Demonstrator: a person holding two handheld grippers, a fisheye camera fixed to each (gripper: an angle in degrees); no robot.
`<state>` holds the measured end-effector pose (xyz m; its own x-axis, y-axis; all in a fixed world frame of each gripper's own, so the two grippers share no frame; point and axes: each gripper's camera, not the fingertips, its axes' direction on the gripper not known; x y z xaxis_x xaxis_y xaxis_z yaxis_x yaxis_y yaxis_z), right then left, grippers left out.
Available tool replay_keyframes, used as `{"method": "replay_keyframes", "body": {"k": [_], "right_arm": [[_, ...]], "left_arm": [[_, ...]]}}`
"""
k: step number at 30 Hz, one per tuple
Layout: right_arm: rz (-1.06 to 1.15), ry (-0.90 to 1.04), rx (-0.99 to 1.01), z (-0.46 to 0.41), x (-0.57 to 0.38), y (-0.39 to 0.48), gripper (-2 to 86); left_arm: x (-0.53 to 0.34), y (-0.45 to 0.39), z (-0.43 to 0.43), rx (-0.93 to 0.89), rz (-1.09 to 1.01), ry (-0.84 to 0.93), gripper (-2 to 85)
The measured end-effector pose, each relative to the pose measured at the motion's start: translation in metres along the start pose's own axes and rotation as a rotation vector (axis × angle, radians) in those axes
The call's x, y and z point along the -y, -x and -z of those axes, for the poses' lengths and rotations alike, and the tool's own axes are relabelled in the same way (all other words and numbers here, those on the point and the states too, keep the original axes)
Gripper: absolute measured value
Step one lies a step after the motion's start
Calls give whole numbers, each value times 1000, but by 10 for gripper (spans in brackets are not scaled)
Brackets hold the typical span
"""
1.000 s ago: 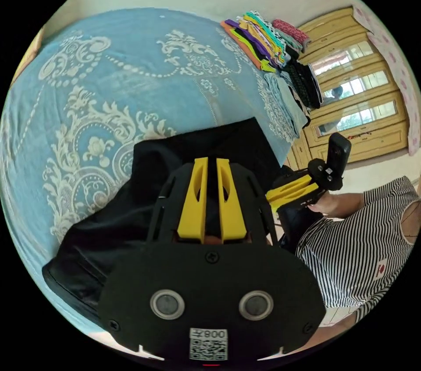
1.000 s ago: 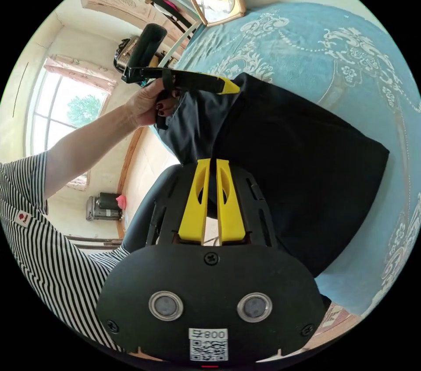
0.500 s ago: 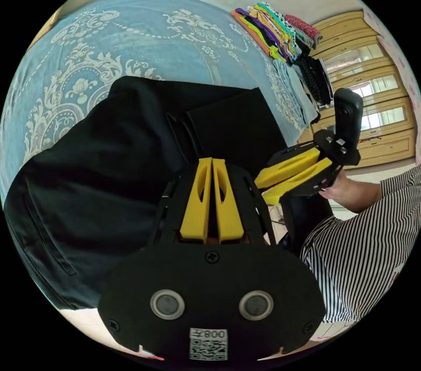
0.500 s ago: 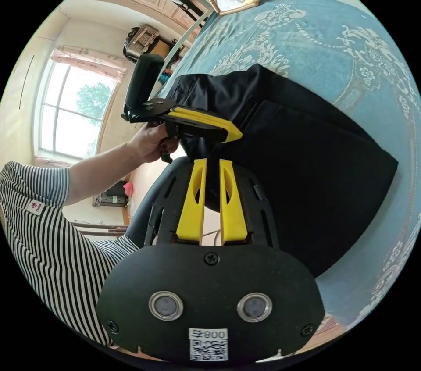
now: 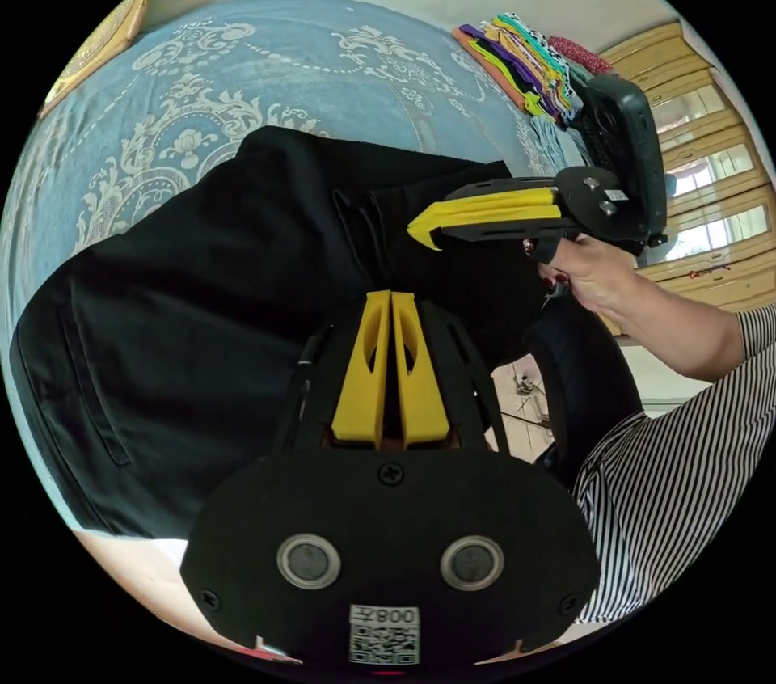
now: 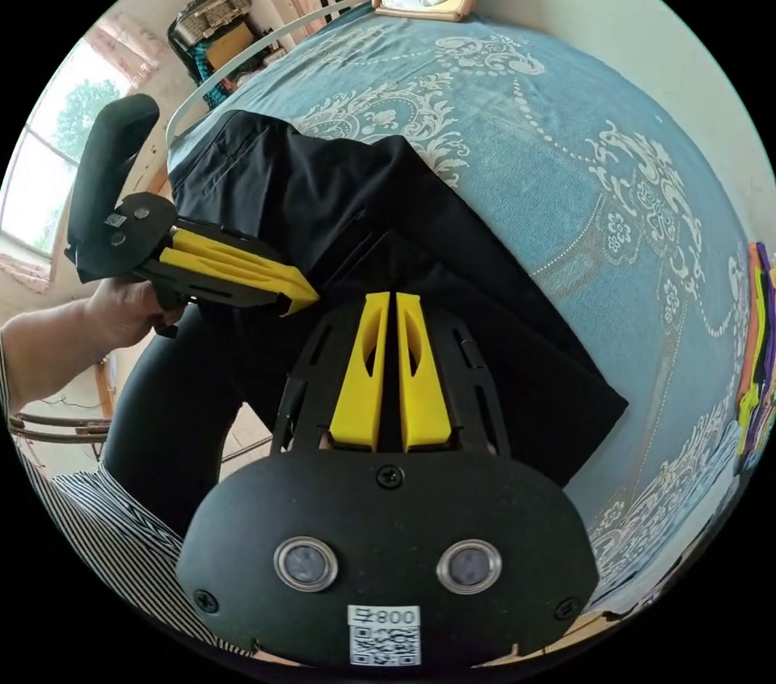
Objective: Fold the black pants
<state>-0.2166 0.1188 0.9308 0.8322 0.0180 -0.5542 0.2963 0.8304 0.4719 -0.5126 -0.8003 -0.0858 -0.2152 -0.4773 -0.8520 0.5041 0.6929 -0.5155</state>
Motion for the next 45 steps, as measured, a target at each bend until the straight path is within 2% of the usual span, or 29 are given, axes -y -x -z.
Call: {"method": "replay_keyframes", "body": {"k": [4, 8, 10, 11, 16, 18, 22, 25, 28, 32, 34, 35, 40, 42, 43, 45], "right_arm": [[-20, 33, -7, 6, 11, 8, 5], [-51, -39, 38, 22, 22, 7, 3], [-52, -6, 41, 12, 31, 8, 4], [-46, 51, 35, -1, 36, 8, 4], [-87, 7, 85, 15, 31, 3, 3], [-84, -5, 93, 15, 26, 5, 3], [-63, 82, 56, -9, 28, 6, 3], [-74, 8, 63, -1, 22, 4, 3], [-65, 82, 70, -25, 20, -2, 3], [-76, 57, 91, -27, 10, -15, 3], [-82, 64, 108, -30, 2, -22, 3], [-86, 50, 126, -29, -6, -27, 2], [-157, -77, 168, -8, -51, -52, 2], [-146, -41, 165, -22, -61, -58, 2], [-134, 39, 143, -43, -64, -64, 2], [-191, 54, 221, -54, -75, -83, 3]], "left_arm": [[-8, -10, 19, 58, 36, -21, 1], [-30, -41, 46, 62, 5, -119, 1], [-33, -49, 33, 62, -12, -57, 1], [-34, -52, 18, 92, -7, 29, 1], [-40, -64, 33, 75, 23, -9, 0], [-43, -72, 30, 104, 12, 31, 0], [-45, -74, 37, 38, 79, 15, 1], [-51, -95, 60, 105, 64, -73, 1], [-51, -106, 47, 115, 65, 22, 1], [-50, -127, 62, 74, 86, -25, 1], [-46, -142, 60, 110, 61, 7, 1], [-44, -148, 50, 148, 54, 80, 1], [-45, -170, 55, 131, 65, 44, 3], [-45, -185, 57, 138, 59, 39, 3], [-44, -188, 58, 136, 62, 42, 3], [-41, -203, 63, 132, 75, 56, 5]]}}
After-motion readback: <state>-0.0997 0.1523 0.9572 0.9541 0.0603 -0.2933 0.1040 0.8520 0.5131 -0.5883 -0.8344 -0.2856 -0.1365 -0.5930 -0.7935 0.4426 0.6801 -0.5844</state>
